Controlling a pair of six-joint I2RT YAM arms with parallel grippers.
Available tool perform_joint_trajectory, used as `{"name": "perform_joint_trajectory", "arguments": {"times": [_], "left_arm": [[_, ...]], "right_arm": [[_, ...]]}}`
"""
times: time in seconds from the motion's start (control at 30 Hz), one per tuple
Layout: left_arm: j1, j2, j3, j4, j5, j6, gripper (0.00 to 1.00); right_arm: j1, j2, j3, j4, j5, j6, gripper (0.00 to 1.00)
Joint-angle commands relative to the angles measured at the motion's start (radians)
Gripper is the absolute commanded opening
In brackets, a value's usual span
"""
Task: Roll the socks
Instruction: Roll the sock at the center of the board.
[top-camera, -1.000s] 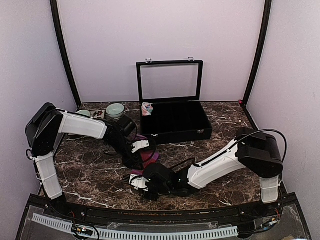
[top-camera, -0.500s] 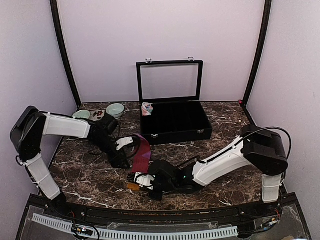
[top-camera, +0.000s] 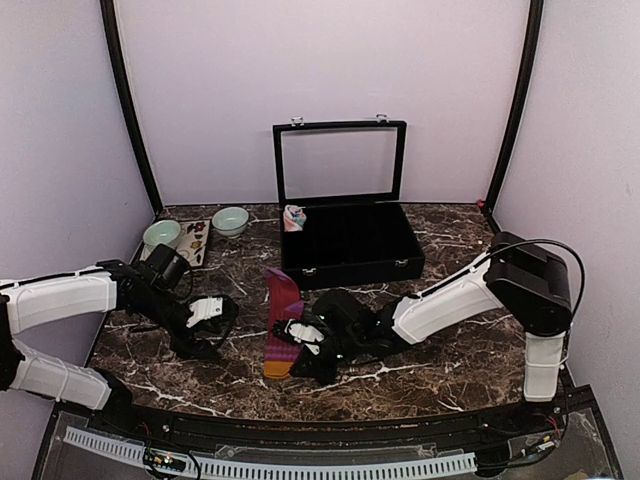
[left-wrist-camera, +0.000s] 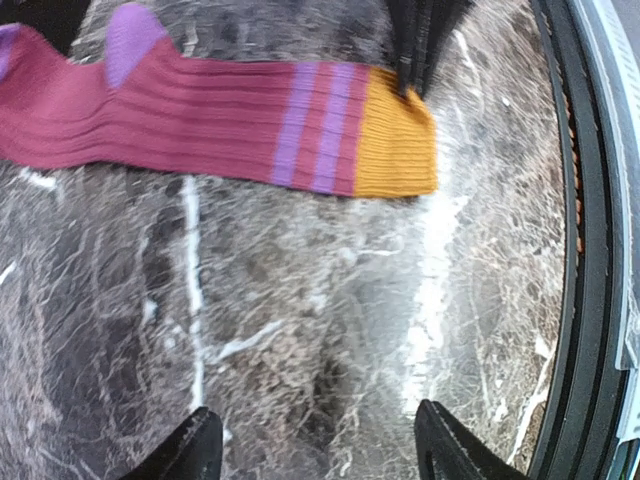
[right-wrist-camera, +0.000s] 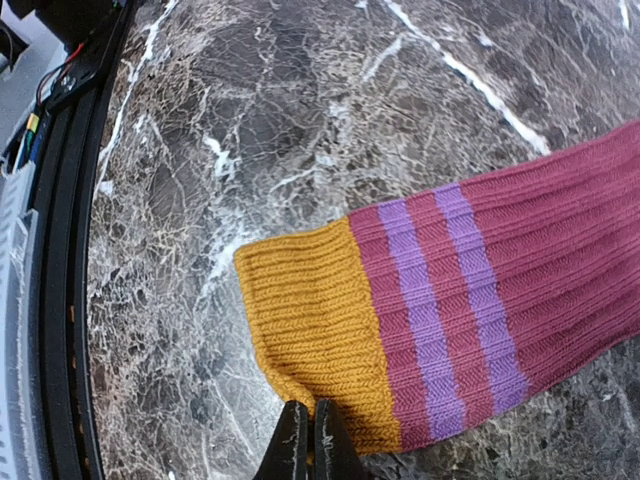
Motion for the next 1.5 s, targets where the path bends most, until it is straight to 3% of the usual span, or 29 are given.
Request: {"name": "perform_joint_trajectory", "arguments": {"times": [0.0, 0.13, 0.27, 0.6, 0.87, 1.47], "left_arm": [[-0.095, 0.011, 0.005, -0.02, -0.015, 0.073, 0.67], [-0.229, 0.101, 0.046, -0.014, -0.071, 0.058, 0.68], [-0.297, 0.179, 0.123, -0.013, -0.071, 0.02, 0.62], [-0.447, 0.194, 0.064, 0.17, -0.2, 0.003, 0.51], [-0.462, 0.287, 0.099, 0.208, -0.313, -0.024, 0.42], [-0.52, 0.277, 0.082, 0.274, -0.29, 0.0, 0.36]], "right_arm": [[-0.035, 0.072, 0.038, -0.207, -0.067, 0.086, 0.0], [-0.063, 0.104, 0.096, -0.239, -0.141, 0.15, 0.0], [-0.076, 0.144, 0.142, -0.285, -0.164, 0.202, 0.0], [-0.128, 0.171, 0.128, -0.273, -0.245, 0.374, 0.0], [-0.136, 0.199, 0.145, -0.274, -0.279, 0.443, 0.0], [-0.146, 0.22, 0.177, -0.313, -0.296, 0.473, 0.0]]}}
